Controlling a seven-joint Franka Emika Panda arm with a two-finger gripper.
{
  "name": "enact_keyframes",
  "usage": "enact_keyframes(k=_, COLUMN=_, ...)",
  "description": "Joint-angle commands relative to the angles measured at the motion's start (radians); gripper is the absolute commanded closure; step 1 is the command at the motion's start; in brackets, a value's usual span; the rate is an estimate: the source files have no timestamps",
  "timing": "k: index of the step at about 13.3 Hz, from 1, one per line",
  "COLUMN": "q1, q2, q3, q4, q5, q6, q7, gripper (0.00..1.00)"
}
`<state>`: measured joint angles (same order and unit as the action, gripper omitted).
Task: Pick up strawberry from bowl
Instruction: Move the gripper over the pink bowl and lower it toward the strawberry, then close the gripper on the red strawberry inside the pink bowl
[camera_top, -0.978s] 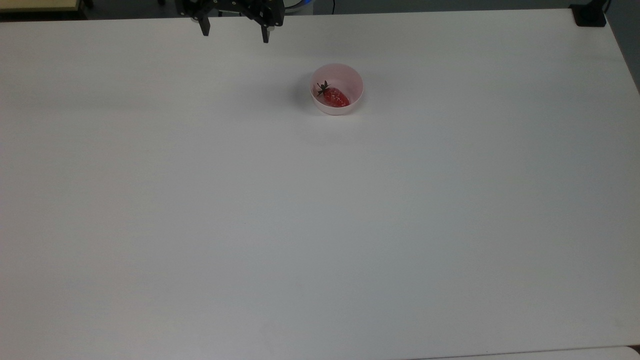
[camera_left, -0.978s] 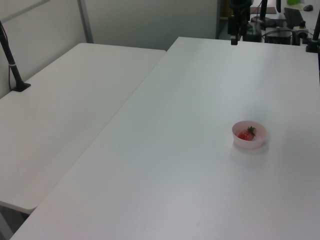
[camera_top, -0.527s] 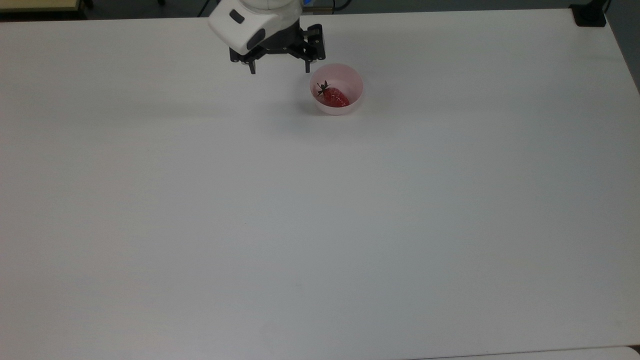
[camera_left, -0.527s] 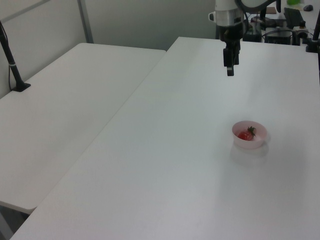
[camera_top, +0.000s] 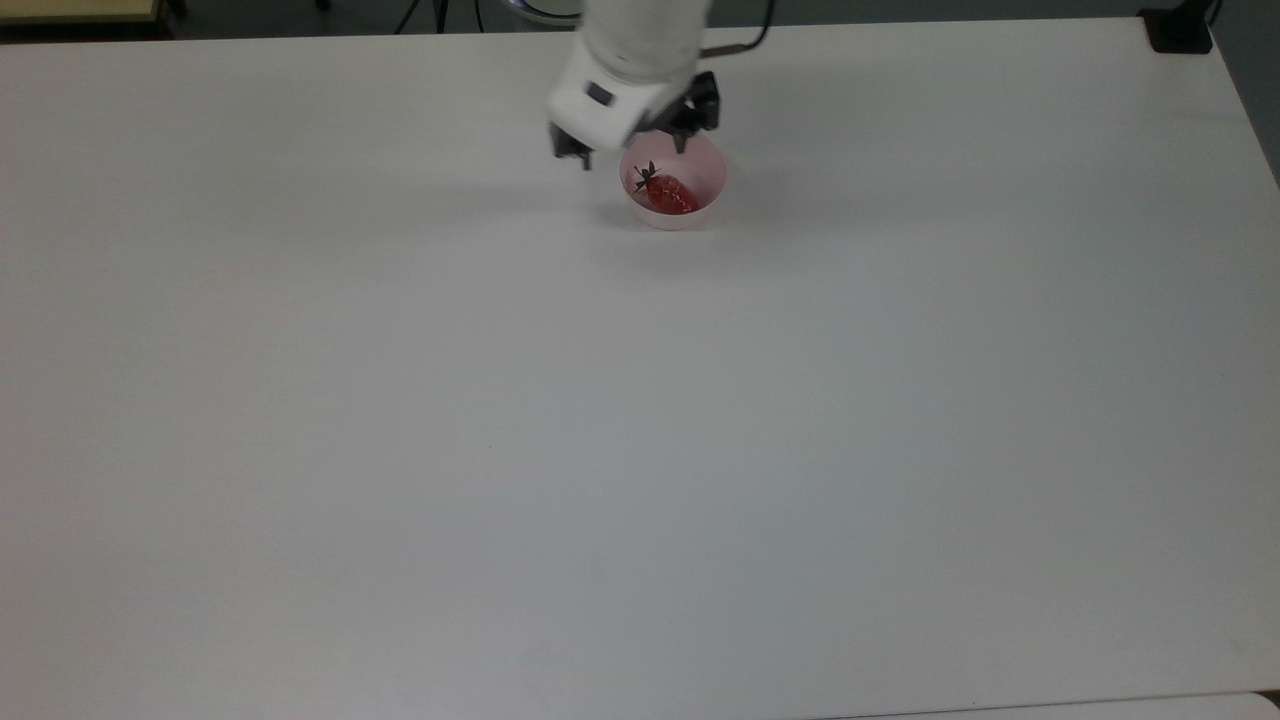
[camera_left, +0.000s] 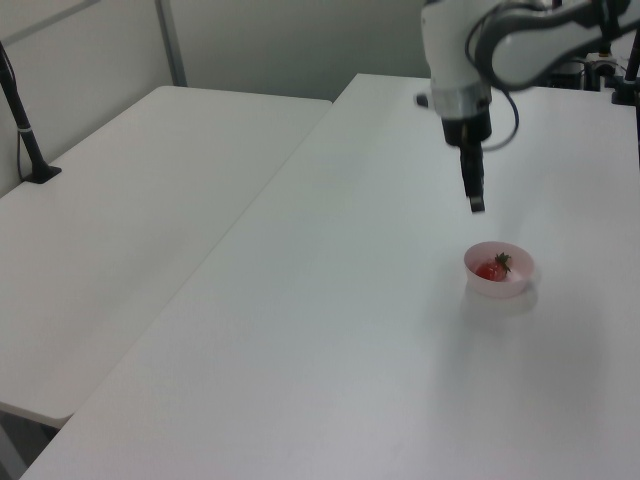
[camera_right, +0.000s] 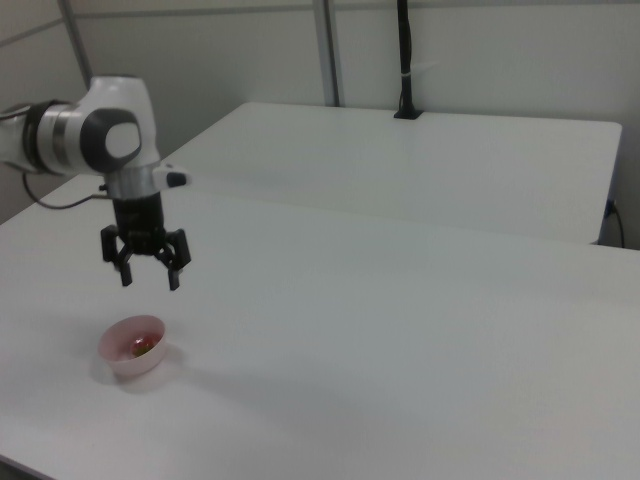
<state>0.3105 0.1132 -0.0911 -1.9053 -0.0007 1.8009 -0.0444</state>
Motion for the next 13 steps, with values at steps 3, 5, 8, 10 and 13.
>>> enact_keyframes(k=3, q1=0.076, q2=-0.017, q3=0.016, q4=-0.130, q5=-0.078, q6=0.095, q7=-0.015, gripper=0.23)
enact_keyframes(k=5, q1=0.078, q2=-0.004, q3=0.022, q4=-0.144, q5=-0.085, q6=0.100, q7=-0.015, gripper=0.25)
enact_keyframes(k=8, q1=0.081, q2=0.022, q3=0.036, q4=-0.164, q5=-0.093, q6=0.149, q7=-0.015, gripper=0.25)
enact_keyframes(k=10, q1=0.081, q2=0.057, q3=0.042, q4=-0.164, q5=-0.113, q6=0.169, q7=-0.015, gripper=0.25)
enact_keyframes(k=13, q1=0.107, q2=0.101, q3=0.045, q4=-0.164, q5=-0.125, q6=0.208, q7=-0.003, gripper=0.25)
